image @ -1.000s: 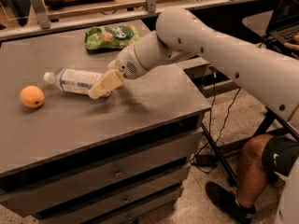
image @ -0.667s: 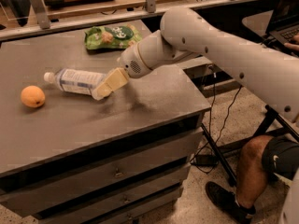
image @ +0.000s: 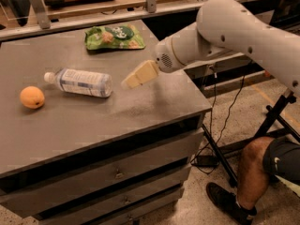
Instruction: Move blue plastic bottle near orange
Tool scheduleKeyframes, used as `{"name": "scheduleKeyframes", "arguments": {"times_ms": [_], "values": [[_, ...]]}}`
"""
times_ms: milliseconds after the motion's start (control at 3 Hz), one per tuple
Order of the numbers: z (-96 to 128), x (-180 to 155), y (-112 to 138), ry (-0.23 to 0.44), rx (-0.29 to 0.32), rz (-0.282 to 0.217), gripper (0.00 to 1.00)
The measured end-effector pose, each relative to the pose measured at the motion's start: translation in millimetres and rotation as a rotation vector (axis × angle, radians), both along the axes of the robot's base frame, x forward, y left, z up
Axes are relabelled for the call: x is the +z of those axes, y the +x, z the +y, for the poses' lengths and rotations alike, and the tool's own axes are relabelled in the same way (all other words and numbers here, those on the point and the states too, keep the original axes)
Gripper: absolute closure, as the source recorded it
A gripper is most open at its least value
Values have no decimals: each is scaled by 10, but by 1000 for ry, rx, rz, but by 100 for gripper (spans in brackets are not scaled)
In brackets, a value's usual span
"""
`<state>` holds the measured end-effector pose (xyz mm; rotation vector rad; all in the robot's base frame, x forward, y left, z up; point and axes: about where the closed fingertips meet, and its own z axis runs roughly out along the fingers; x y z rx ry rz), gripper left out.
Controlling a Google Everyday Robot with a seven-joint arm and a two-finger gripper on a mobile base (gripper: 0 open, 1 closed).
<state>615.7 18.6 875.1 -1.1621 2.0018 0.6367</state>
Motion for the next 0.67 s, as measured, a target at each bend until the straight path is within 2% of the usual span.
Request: {"name": "scheduleKeyframes", "arguments": {"times_ms": [333, 667], "values": [[-491, 101, 99, -82, -93, -29, 0], [-584, 90, 122, -100, -108, -33, 0]]}}
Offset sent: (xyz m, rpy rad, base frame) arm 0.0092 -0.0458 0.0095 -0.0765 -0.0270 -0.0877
